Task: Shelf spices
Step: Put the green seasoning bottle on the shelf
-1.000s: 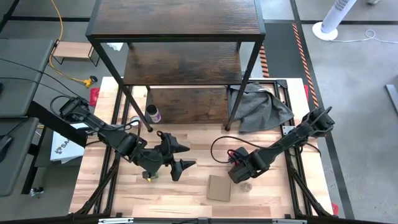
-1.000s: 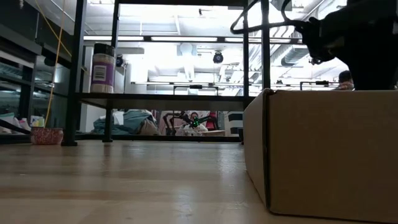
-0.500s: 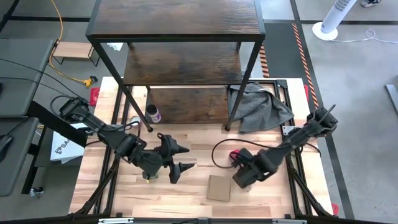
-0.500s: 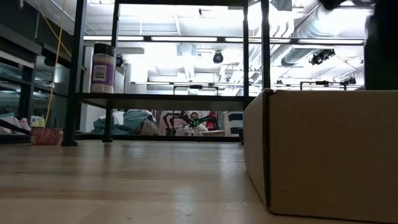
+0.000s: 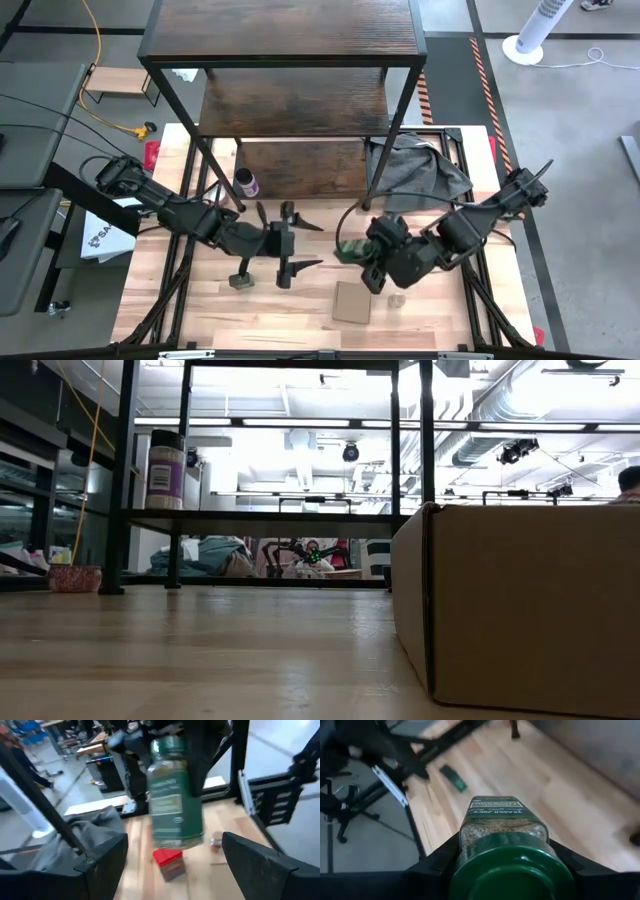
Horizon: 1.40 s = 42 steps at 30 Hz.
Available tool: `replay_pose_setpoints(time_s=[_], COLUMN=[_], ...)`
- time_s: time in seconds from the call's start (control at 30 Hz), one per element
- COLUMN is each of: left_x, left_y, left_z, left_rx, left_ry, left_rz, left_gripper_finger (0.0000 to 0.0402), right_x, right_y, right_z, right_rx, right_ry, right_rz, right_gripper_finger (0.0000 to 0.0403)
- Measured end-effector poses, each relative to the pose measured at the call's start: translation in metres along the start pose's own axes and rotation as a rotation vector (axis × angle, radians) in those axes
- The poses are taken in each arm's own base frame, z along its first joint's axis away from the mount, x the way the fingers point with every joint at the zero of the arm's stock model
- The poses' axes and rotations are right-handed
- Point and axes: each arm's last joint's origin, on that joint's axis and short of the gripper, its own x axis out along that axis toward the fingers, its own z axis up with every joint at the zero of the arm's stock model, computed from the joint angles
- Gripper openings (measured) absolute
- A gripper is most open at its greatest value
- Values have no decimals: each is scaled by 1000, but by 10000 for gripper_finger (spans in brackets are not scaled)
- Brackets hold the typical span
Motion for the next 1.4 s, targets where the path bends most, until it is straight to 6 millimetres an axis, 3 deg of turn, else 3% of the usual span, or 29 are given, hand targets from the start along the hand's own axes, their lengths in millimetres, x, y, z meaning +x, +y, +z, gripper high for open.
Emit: replay_pose_setpoints(time_s=[0.43, 1.0, 1.13, 1.3, 1.4], left_x=[12, 11, 11, 11, 11], left_y=[23, 20, 21, 20, 20], left_z=[5, 4, 4, 4, 5], left_rx=[-441, -439, -441, -417, -403], left_ry=[-52, -36, -41, -41, -43], left_rz=[-145, -177, -132, -170, -185], left_gripper_finger=[321, 319, 282, 195, 190], right_x=[6, 5, 5, 5, 5], right_y=[6, 9, 9, 11, 11], right_z=[27, 29, 29, 30, 31], right_rx=[-259, -325, -336, -350, -347], right_ry=[-108, -141, -135, -140, -149], right_rz=[135, 157, 162, 182, 189], right_gripper_finger=[181, 181, 181, 181, 181])
